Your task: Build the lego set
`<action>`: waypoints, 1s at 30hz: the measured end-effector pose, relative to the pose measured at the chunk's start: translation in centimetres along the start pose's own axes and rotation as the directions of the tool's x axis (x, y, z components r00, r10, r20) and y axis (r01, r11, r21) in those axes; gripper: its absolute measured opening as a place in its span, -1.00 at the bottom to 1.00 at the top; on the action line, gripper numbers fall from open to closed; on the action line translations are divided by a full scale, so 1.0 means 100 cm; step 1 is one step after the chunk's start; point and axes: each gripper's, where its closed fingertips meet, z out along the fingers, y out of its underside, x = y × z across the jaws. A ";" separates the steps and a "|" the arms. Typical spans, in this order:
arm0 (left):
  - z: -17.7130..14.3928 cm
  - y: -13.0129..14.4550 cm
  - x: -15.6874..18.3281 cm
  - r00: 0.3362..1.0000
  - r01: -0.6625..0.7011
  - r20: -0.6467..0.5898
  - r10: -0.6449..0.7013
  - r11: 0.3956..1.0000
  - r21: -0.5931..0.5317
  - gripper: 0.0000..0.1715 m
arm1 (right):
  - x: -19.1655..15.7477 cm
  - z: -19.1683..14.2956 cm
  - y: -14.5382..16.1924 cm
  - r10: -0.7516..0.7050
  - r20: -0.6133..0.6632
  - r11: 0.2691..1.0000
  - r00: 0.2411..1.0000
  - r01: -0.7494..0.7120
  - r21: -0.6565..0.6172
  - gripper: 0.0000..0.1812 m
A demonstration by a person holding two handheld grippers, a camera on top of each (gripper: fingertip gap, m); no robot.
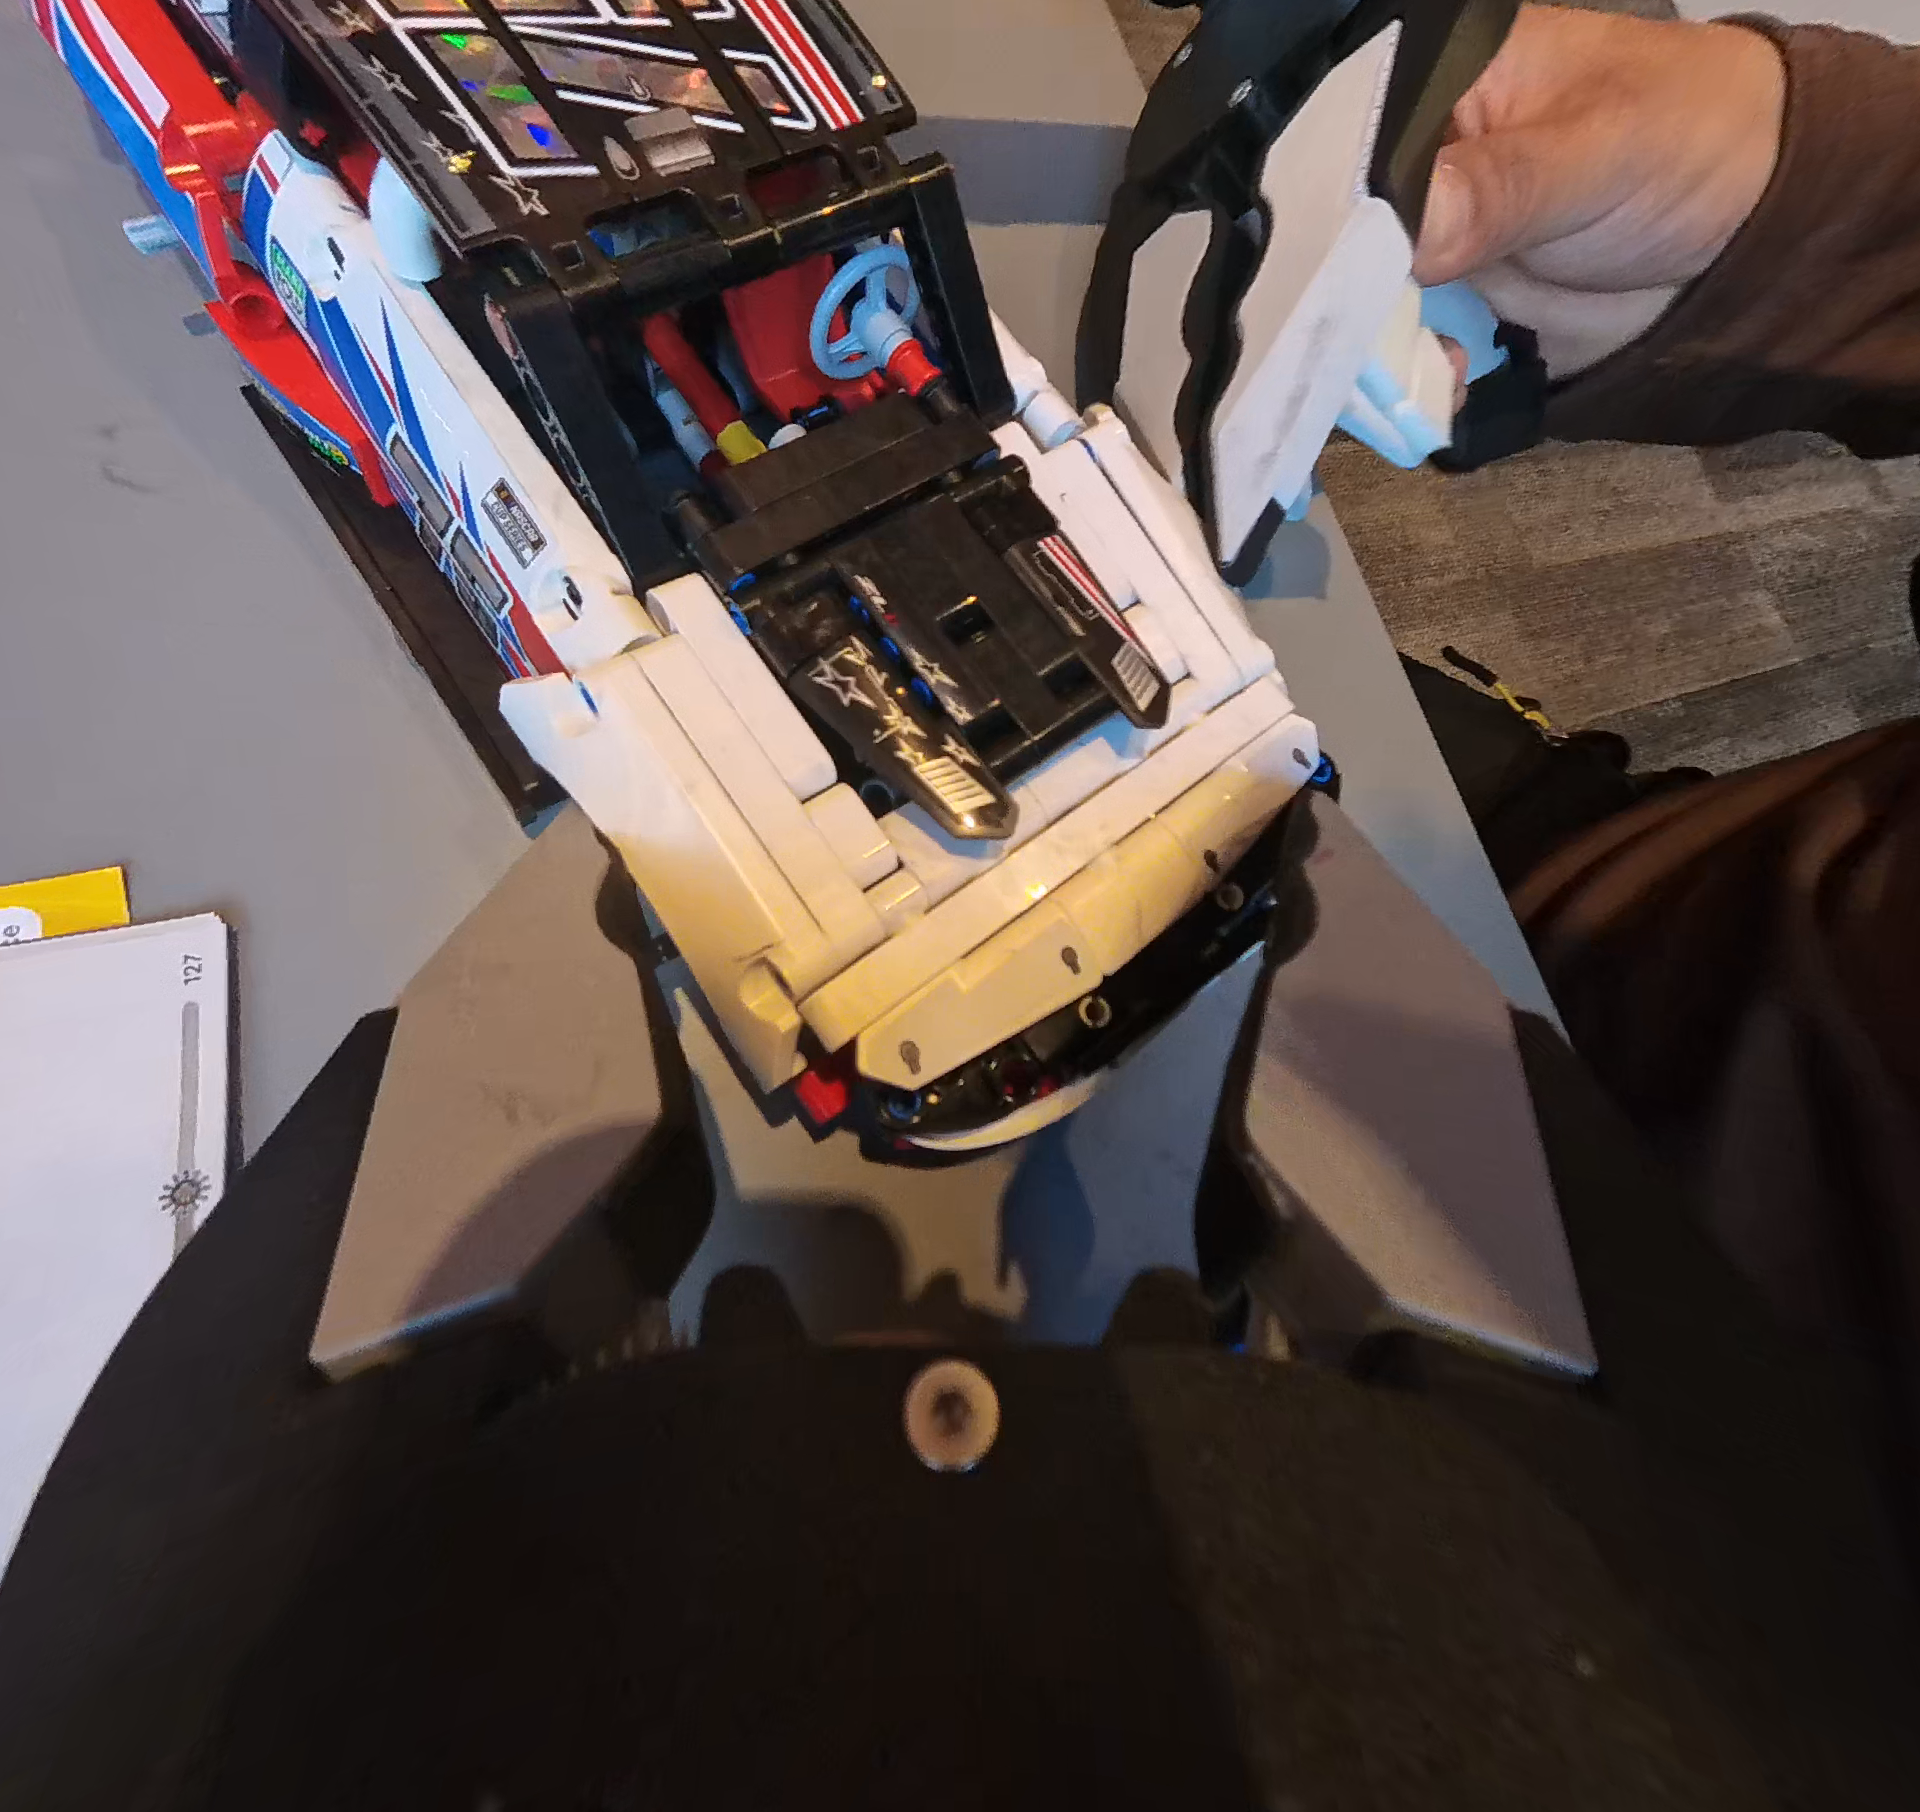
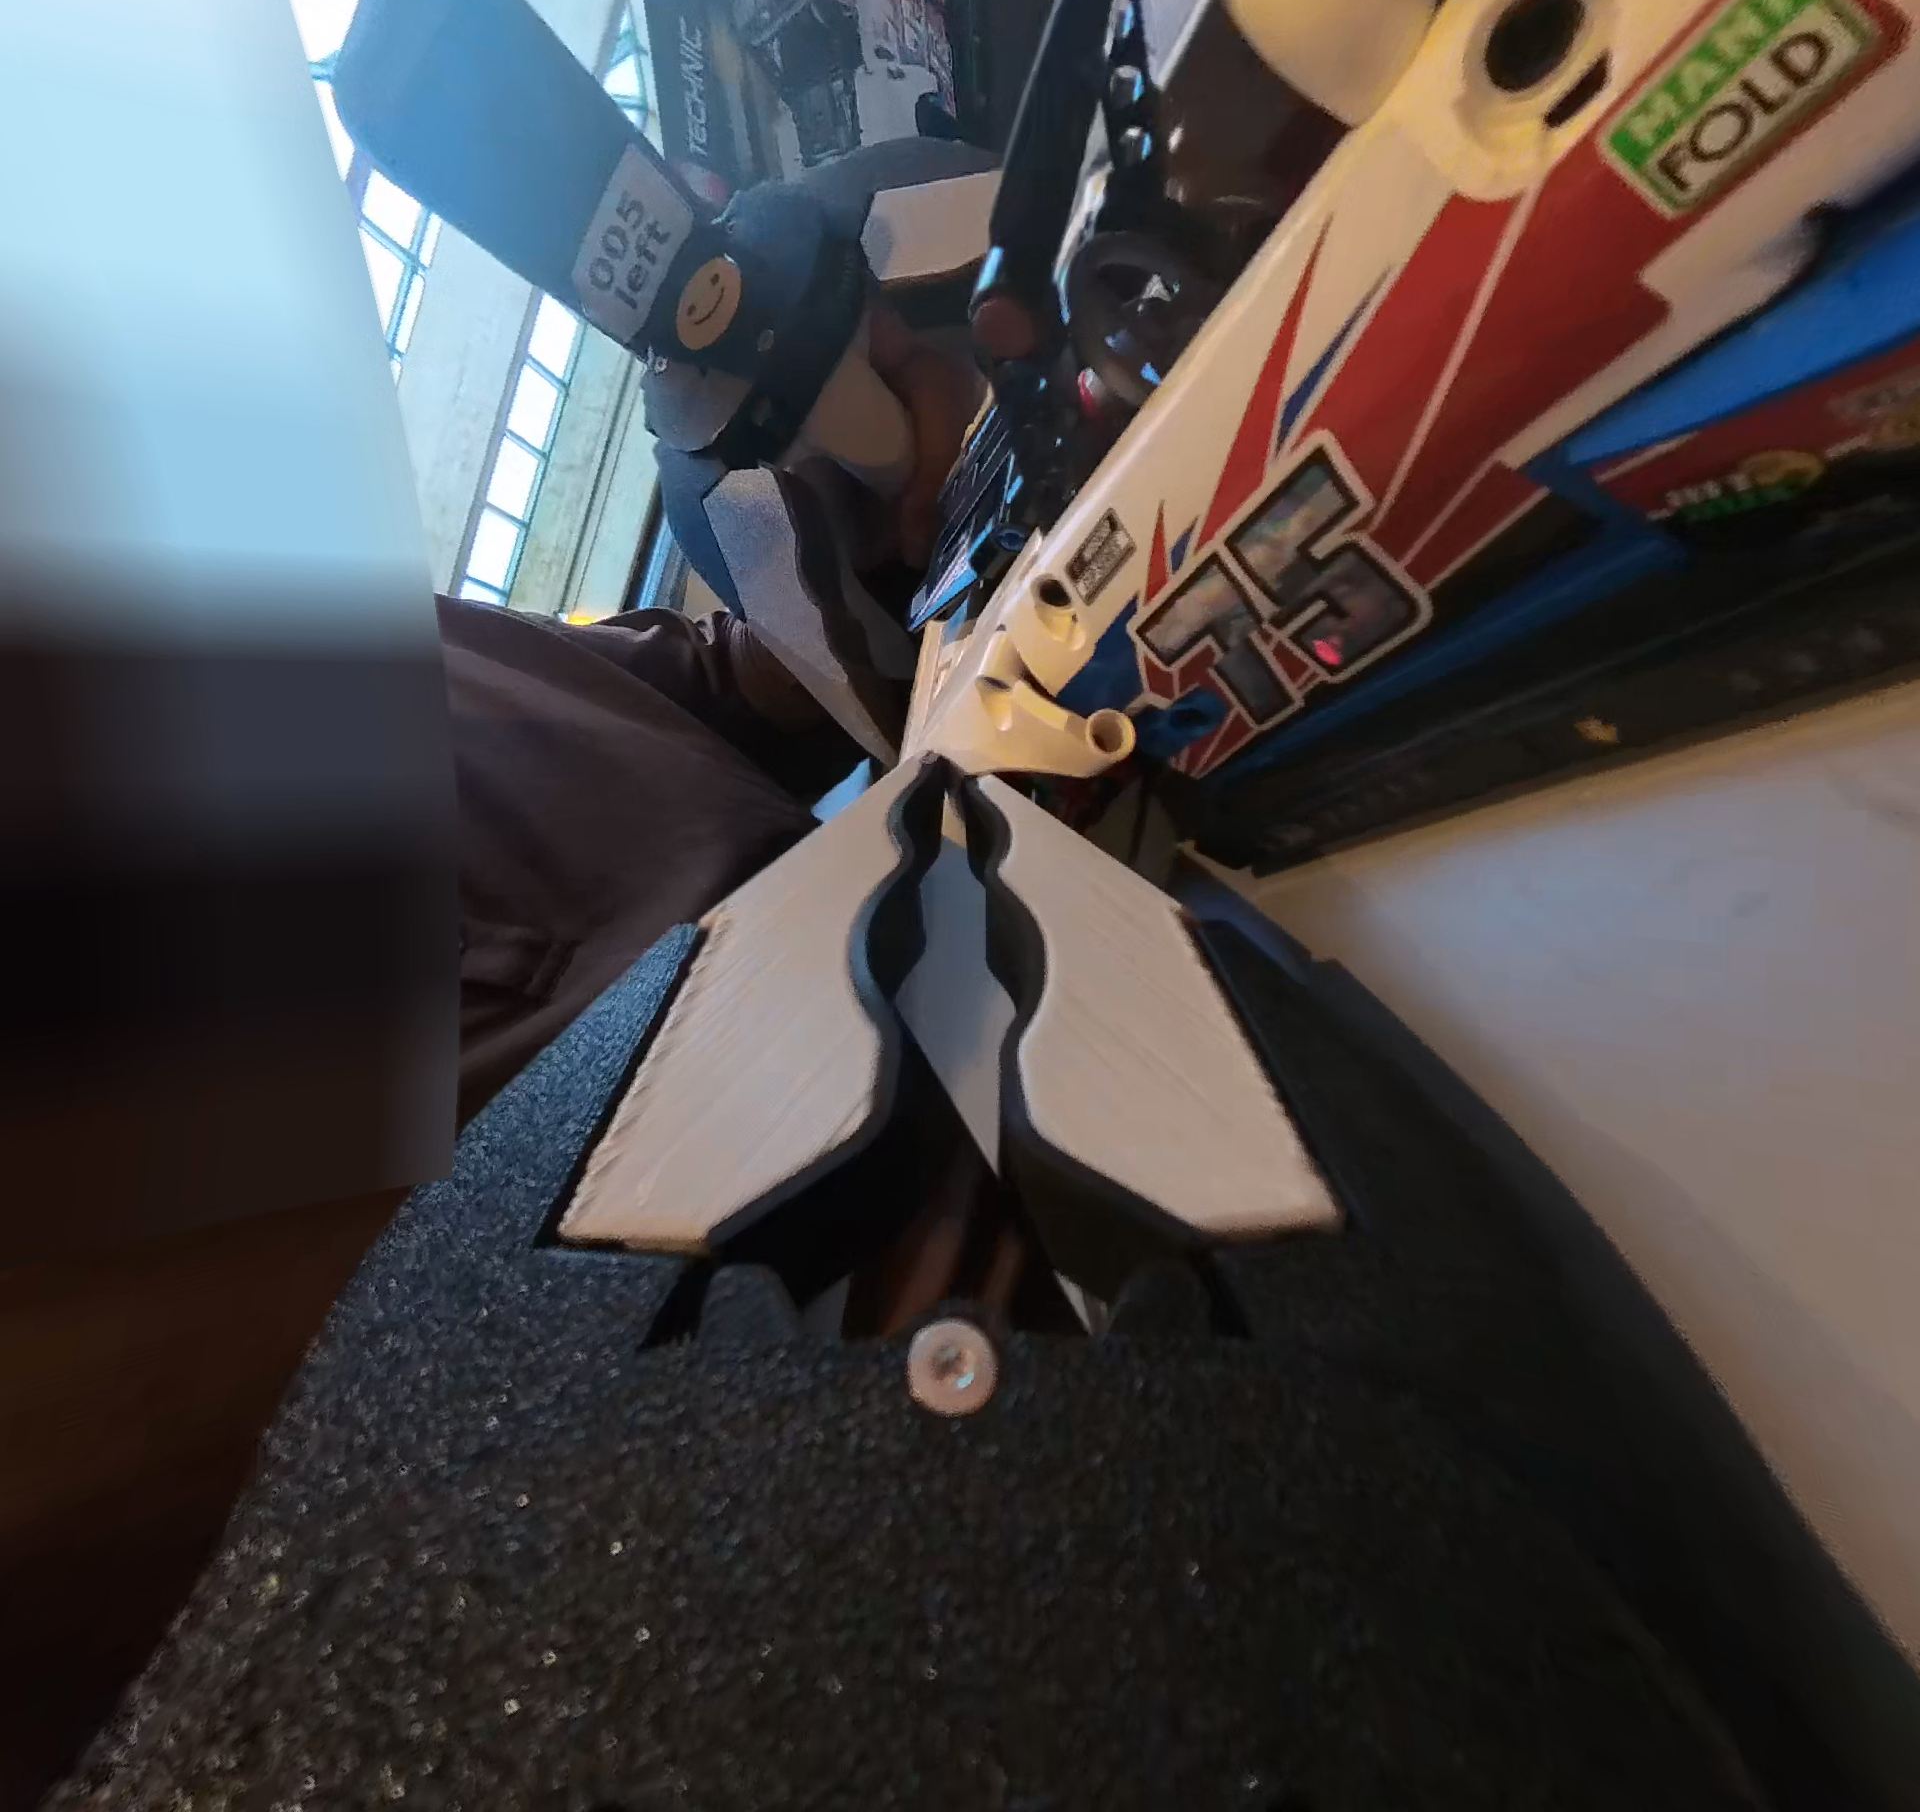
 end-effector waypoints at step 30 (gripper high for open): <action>-0.008 -0.011 -0.018 1.000 0.000 0.000 0.000 1.000 -0.018 0.28 | 0.007 -0.013 -0.012 -0.001 -0.092 1.000 0.996 0.001 -0.008 -0.98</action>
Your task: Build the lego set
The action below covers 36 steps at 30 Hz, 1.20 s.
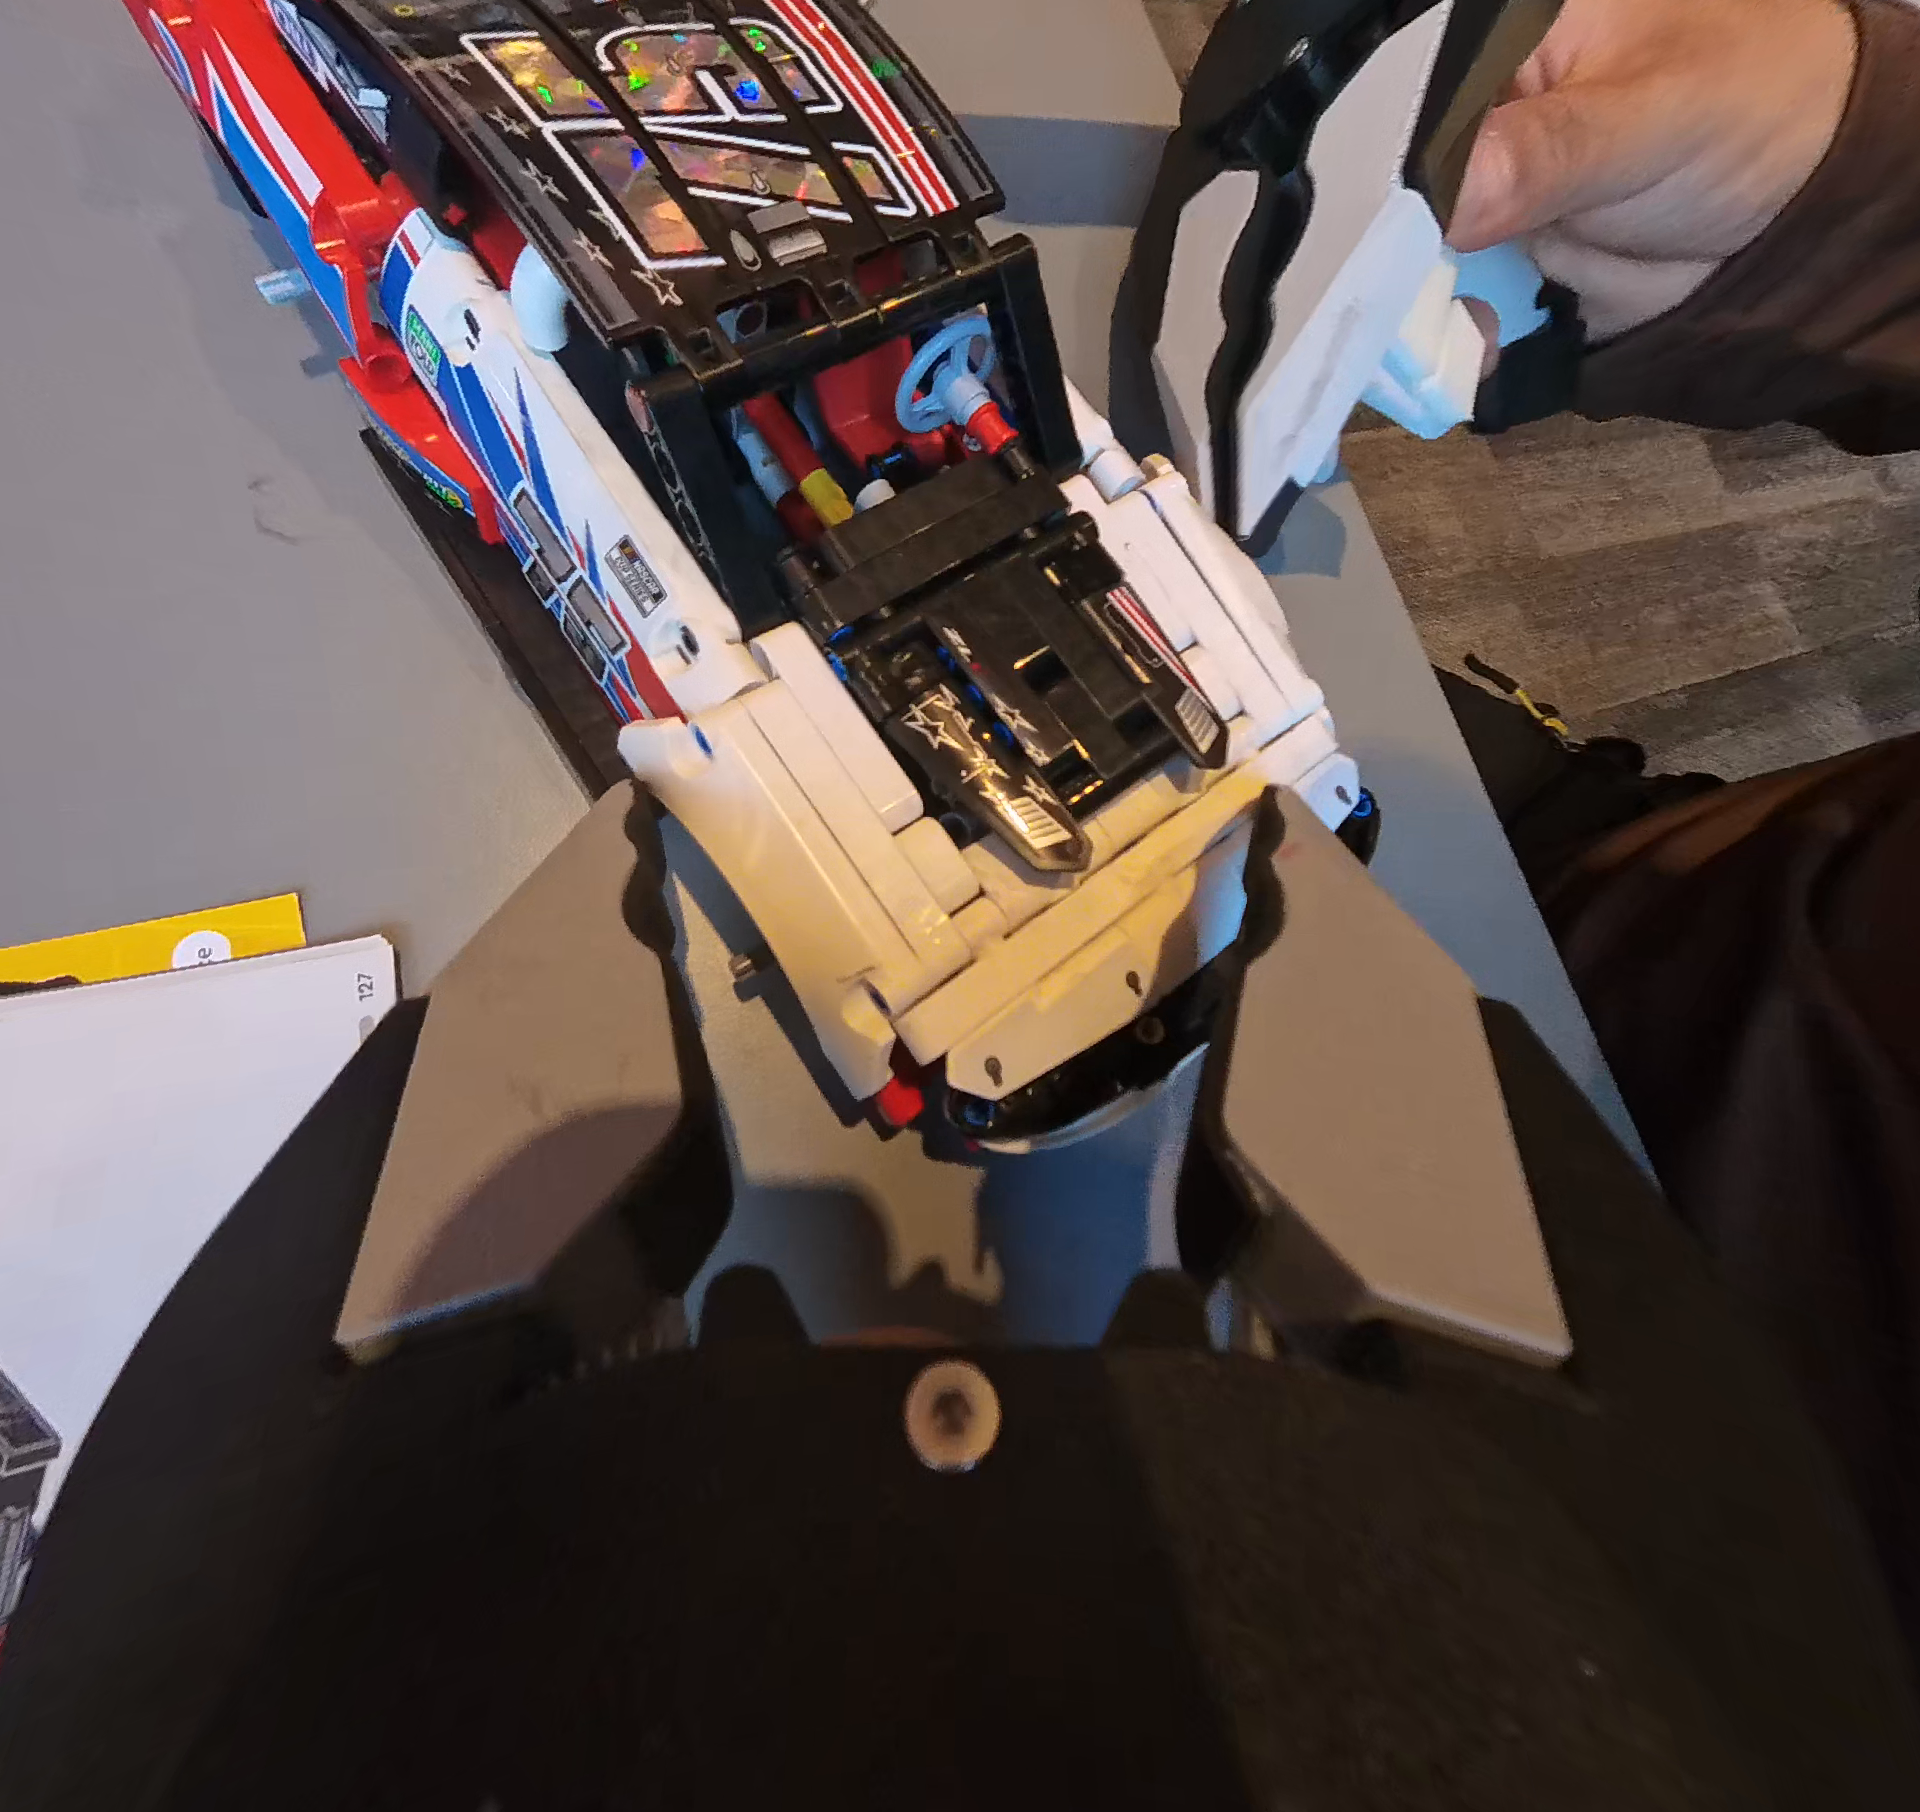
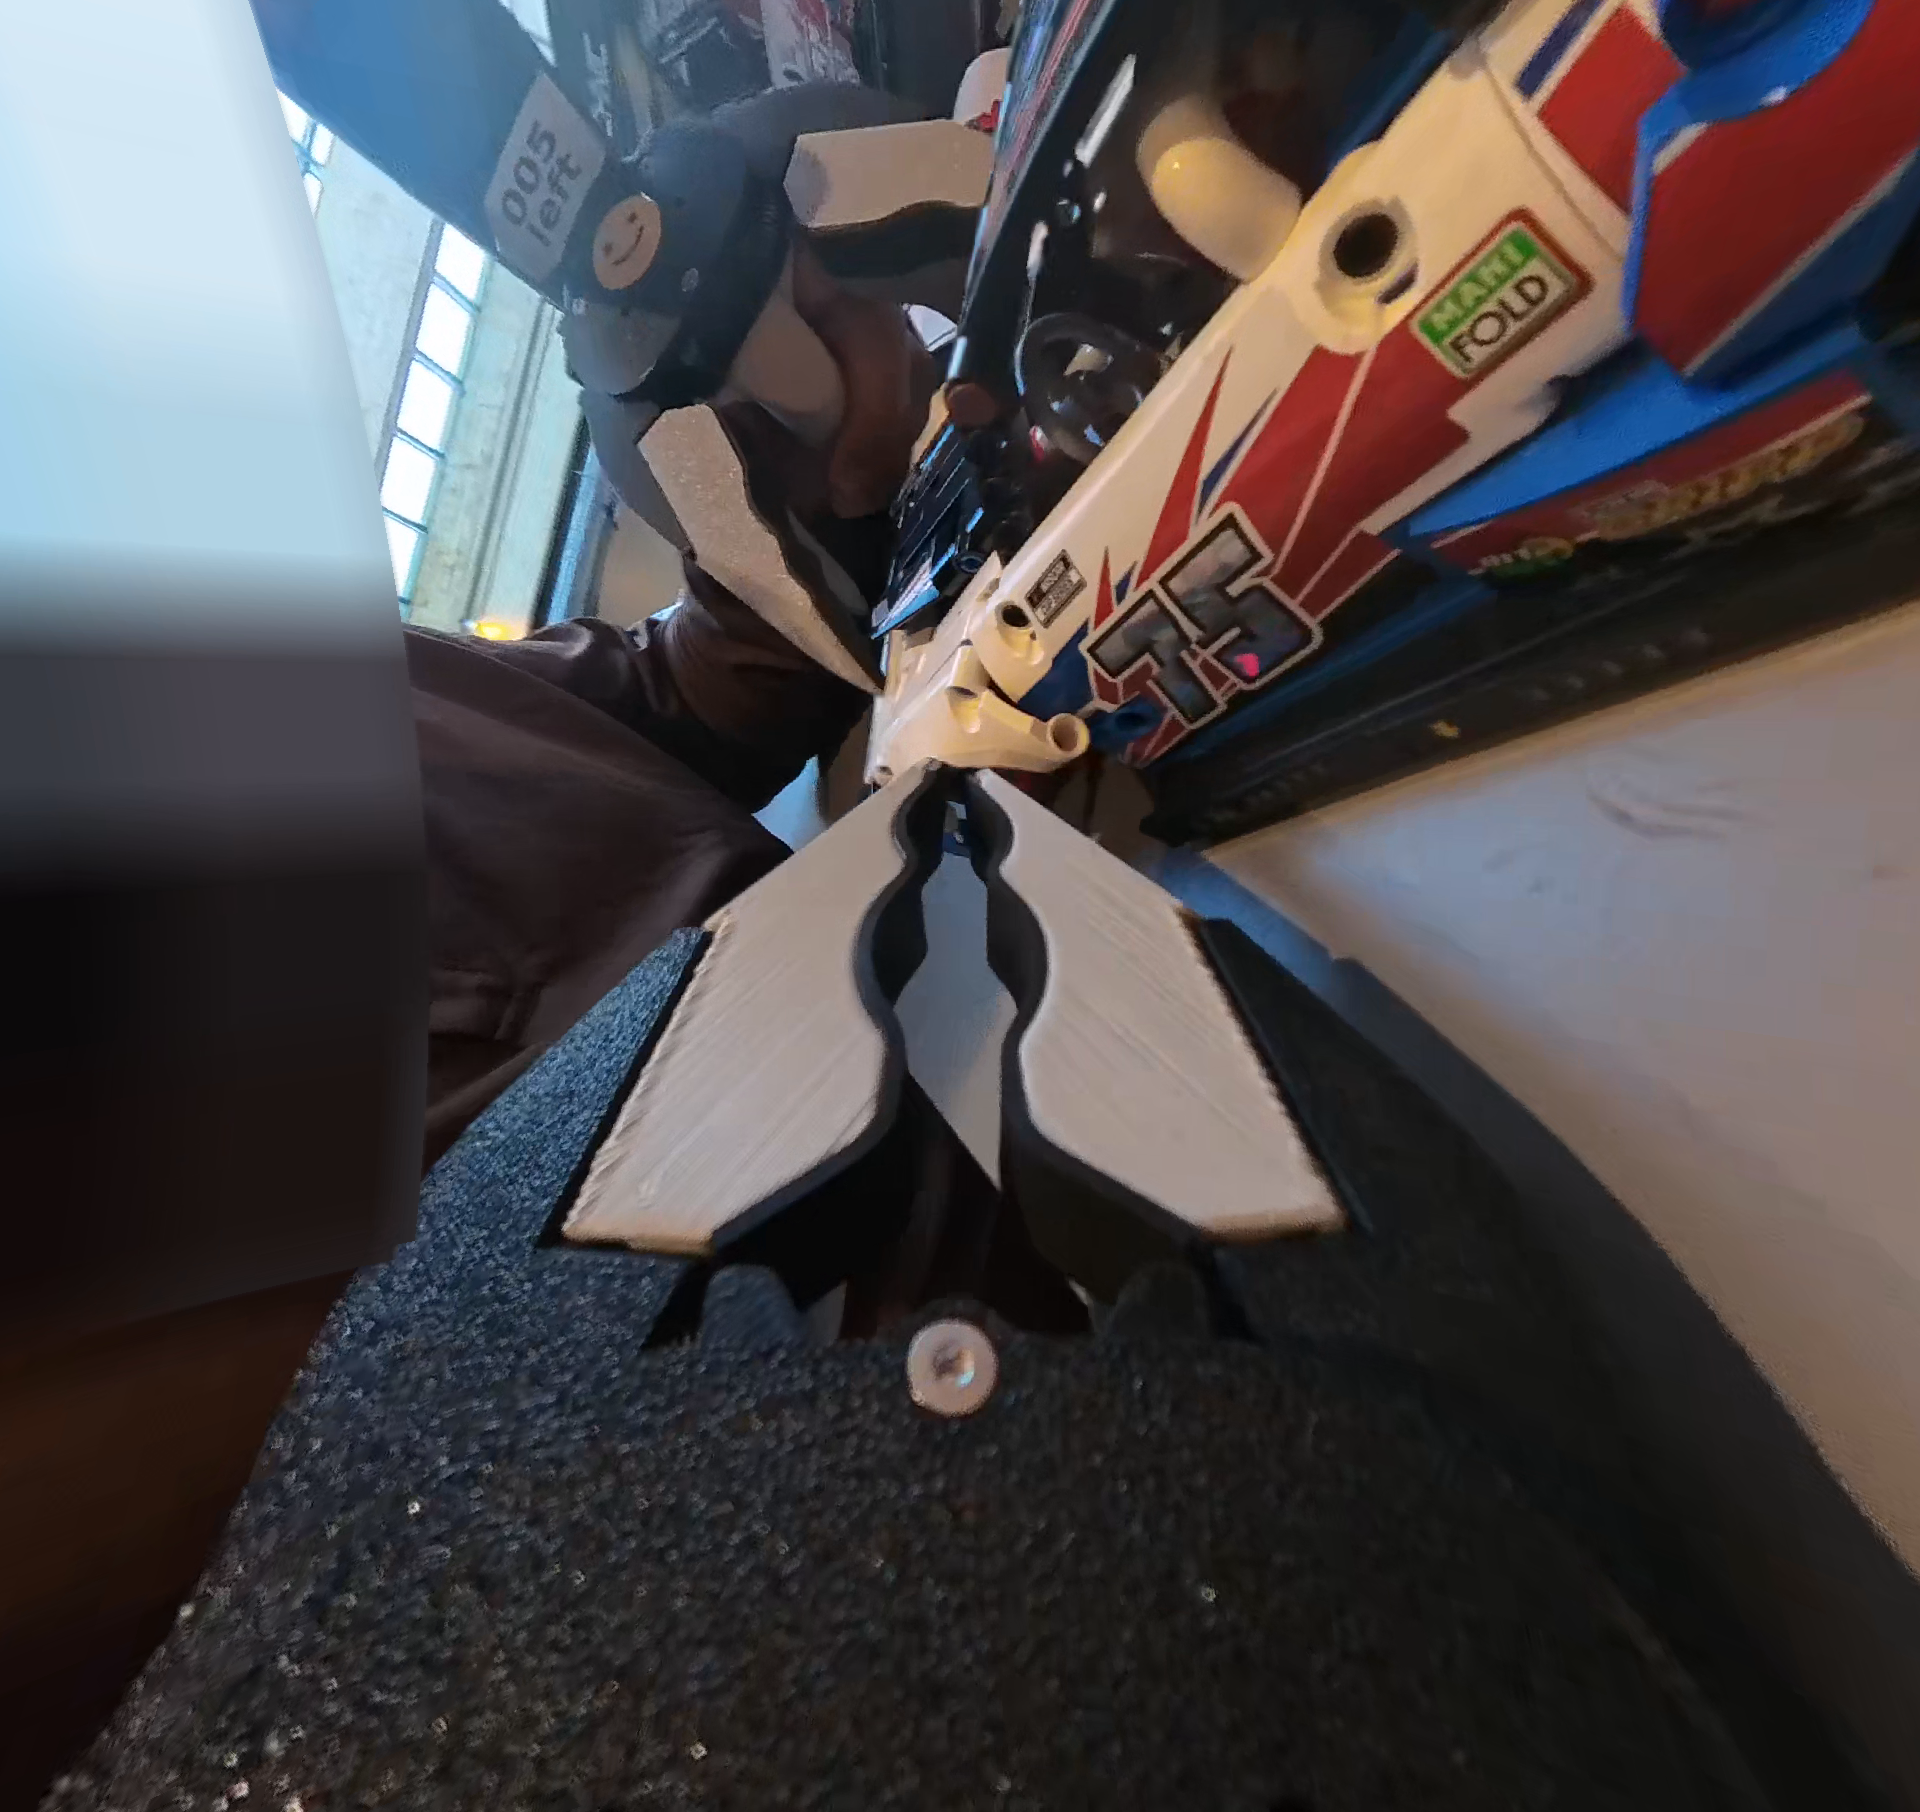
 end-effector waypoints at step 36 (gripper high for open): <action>0.014 -0.003 0.000 0.892 0.200 0.437 -0.116 0.968 -0.150 0.63 | -0.026 -0.016 -0.030 -0.980 0.084 0.125 0.182 0.881 -0.457 -0.28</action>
